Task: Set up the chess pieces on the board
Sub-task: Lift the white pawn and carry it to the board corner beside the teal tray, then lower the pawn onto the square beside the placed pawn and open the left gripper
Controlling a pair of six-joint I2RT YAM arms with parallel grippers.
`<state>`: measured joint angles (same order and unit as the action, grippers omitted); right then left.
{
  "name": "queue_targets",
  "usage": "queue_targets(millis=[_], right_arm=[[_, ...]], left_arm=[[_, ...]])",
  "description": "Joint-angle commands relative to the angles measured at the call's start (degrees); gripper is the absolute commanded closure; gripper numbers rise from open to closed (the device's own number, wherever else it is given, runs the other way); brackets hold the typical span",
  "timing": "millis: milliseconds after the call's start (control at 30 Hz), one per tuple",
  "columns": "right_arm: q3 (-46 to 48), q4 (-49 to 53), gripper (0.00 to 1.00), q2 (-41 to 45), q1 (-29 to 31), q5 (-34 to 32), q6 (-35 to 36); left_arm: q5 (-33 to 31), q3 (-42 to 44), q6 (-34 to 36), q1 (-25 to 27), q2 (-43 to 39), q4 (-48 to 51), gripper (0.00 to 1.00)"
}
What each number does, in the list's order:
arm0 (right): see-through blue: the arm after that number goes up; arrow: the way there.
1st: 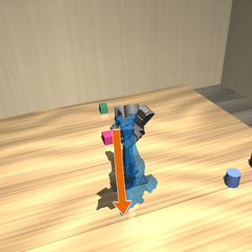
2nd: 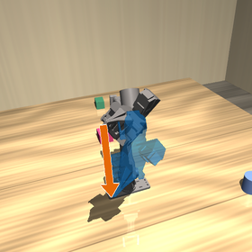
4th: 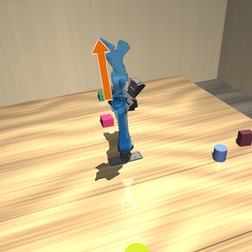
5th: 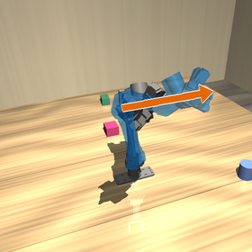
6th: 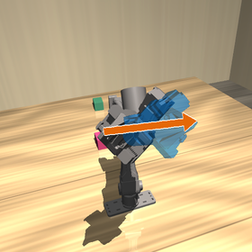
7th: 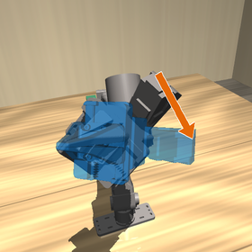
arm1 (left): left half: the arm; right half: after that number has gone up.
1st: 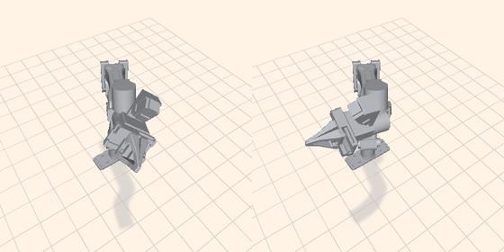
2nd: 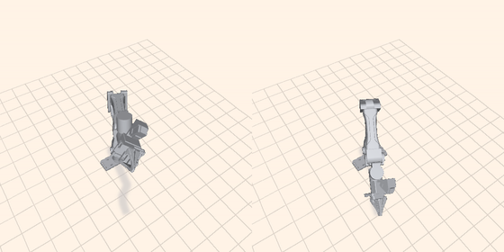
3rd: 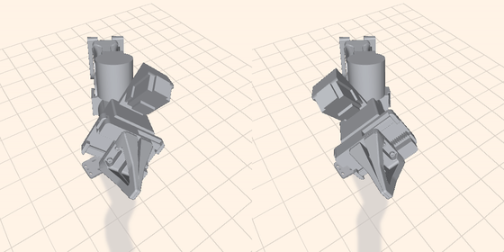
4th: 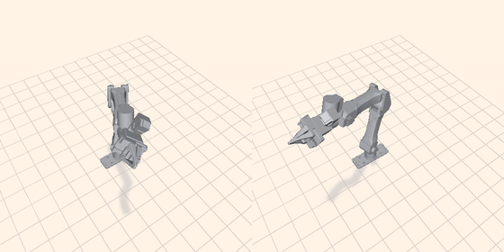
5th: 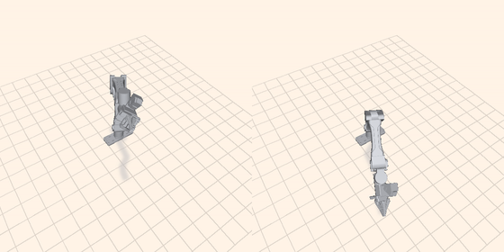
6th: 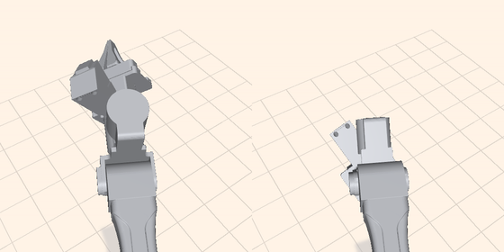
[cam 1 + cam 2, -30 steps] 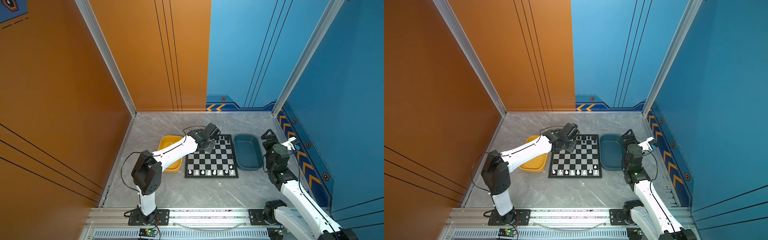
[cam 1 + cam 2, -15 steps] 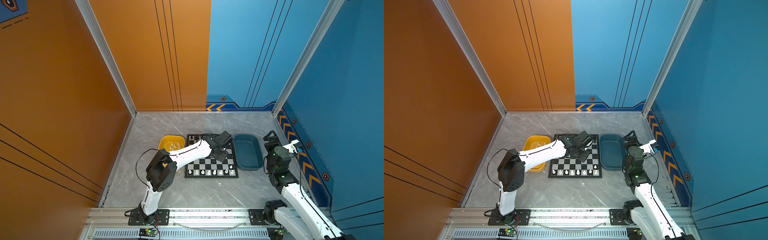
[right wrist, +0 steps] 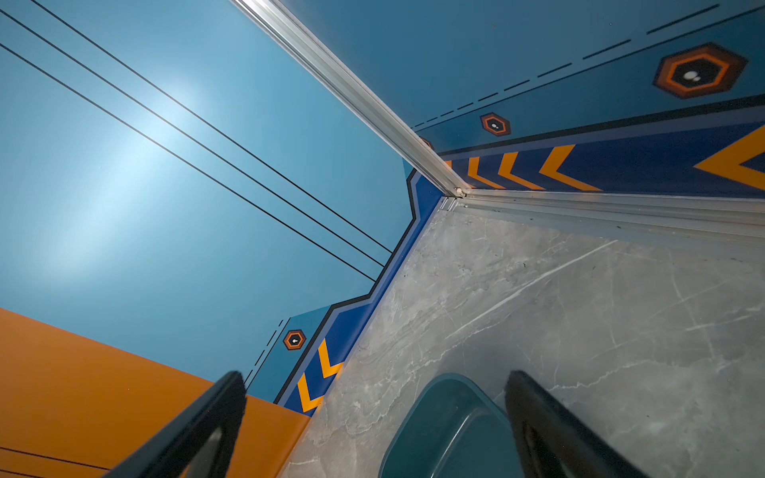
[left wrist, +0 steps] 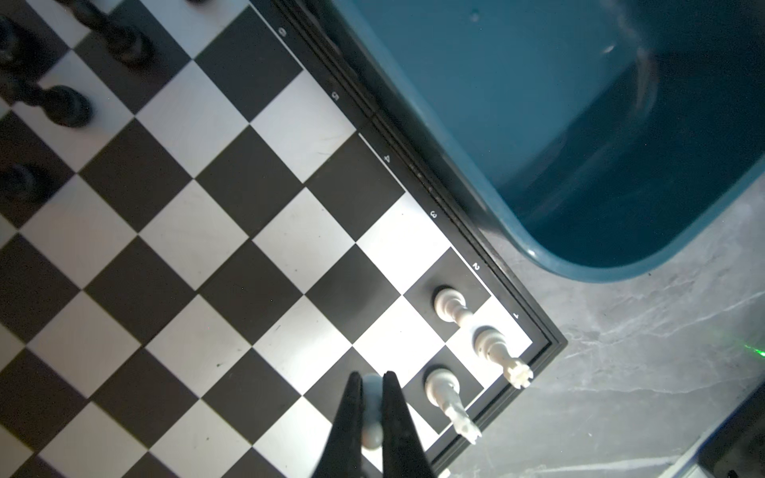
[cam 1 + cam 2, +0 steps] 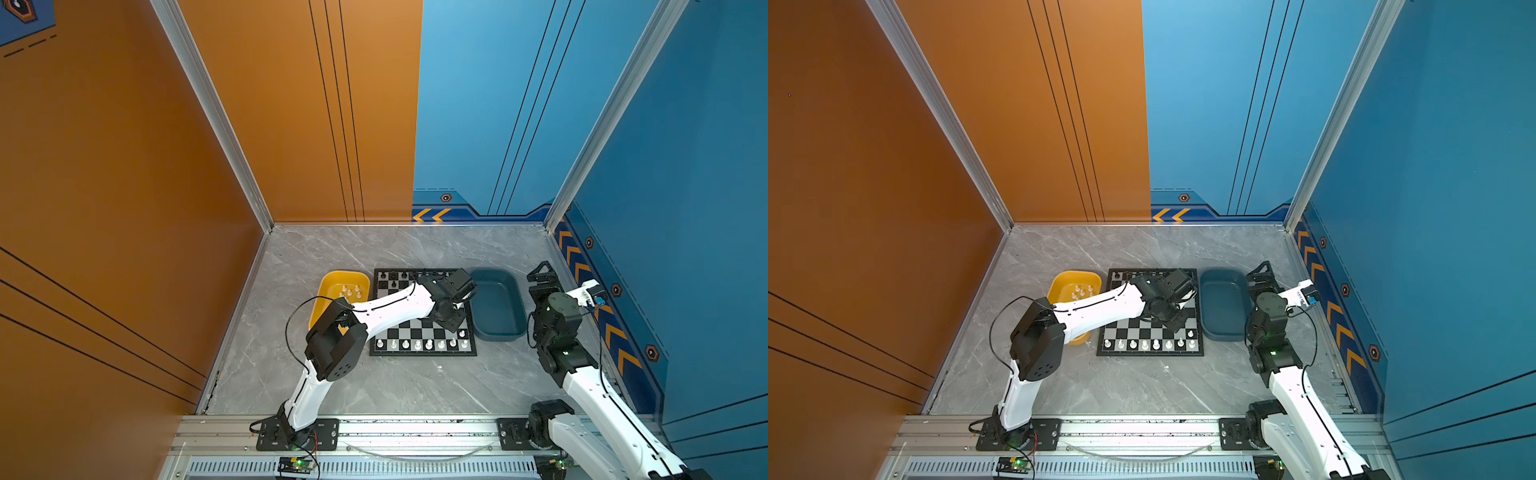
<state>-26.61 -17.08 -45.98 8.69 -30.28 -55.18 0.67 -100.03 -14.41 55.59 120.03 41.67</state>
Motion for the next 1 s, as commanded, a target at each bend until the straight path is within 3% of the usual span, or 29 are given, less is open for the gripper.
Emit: queue_targets(millis=[0, 967], right_arm=[[0.5, 1.0, 0.0, 0.8, -0.2, -1.3, -0.5], [0.6, 1.0, 0.0, 0.8, -0.3, -1.0, -1.0]], left_arm=[[2.0, -1.9, 0.2, 1.3, 1.3, 1.8, 1.0], [3.1, -3.7, -0.4, 1.6, 4.9, 2.4, 1.0]])
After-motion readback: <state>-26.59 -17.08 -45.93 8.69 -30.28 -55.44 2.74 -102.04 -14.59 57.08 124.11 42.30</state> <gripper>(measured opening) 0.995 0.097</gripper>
